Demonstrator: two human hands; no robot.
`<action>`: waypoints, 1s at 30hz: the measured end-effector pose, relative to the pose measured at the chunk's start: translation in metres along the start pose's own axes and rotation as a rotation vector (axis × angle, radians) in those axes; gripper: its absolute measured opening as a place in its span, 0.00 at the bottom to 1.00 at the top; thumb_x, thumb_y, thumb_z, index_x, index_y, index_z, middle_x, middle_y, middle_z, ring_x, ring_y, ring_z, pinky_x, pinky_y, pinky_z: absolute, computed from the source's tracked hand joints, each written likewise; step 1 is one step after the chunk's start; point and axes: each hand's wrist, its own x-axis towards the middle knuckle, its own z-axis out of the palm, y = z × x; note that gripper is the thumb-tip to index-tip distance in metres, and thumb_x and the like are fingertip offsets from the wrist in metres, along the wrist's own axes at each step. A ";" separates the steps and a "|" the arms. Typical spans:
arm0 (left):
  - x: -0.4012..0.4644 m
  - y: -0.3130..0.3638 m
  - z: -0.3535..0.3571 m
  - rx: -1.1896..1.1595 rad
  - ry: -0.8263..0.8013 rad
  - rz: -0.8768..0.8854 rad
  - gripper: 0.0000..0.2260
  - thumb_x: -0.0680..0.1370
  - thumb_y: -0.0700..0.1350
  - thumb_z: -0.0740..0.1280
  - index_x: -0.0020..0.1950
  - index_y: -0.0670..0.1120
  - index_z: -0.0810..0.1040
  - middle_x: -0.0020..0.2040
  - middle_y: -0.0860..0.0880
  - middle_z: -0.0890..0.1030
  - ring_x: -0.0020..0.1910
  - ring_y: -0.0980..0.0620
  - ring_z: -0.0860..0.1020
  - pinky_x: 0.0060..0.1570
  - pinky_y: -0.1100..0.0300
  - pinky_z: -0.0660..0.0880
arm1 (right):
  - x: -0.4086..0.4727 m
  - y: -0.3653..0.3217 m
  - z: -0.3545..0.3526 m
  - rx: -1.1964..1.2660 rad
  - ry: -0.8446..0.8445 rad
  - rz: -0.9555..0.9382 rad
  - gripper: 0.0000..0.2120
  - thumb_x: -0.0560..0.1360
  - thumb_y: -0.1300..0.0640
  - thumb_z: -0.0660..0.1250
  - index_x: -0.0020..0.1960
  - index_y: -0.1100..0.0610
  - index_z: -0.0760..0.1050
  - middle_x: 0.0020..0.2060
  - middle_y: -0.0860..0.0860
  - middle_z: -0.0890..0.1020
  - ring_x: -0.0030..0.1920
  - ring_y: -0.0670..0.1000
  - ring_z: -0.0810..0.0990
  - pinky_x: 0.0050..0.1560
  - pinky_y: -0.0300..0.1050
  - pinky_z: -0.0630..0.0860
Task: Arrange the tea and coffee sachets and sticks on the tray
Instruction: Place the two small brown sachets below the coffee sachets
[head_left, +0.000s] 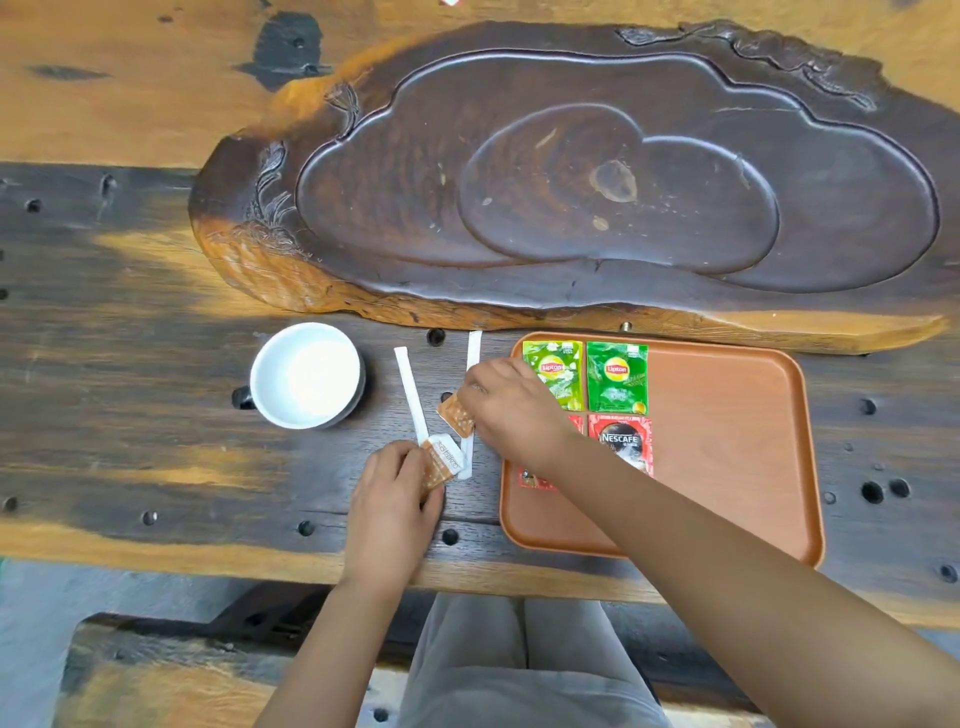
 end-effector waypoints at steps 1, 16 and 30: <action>0.000 0.000 0.000 -0.011 0.009 -0.003 0.10 0.67 0.36 0.73 0.46 0.39 0.77 0.49 0.42 0.78 0.47 0.41 0.75 0.44 0.49 0.75 | -0.001 -0.001 -0.001 0.019 0.020 -0.006 0.13 0.67 0.72 0.64 0.50 0.63 0.77 0.50 0.59 0.79 0.53 0.61 0.75 0.59 0.53 0.67; -0.004 -0.014 0.002 -0.034 0.034 0.016 0.07 0.68 0.34 0.73 0.42 0.41 0.77 0.55 0.41 0.79 0.55 0.41 0.75 0.54 0.52 0.71 | -0.073 -0.009 -0.005 0.392 0.358 0.193 0.05 0.66 0.68 0.73 0.39 0.64 0.78 0.42 0.58 0.80 0.45 0.54 0.74 0.41 0.46 0.74; -0.017 -0.007 -0.012 -0.176 0.188 -0.003 0.06 0.68 0.32 0.71 0.39 0.42 0.79 0.45 0.46 0.80 0.48 0.53 0.74 0.52 0.69 0.65 | -0.158 0.012 -0.004 0.396 0.429 0.372 0.10 0.64 0.69 0.75 0.37 0.60 0.75 0.43 0.57 0.79 0.48 0.52 0.73 0.46 0.38 0.68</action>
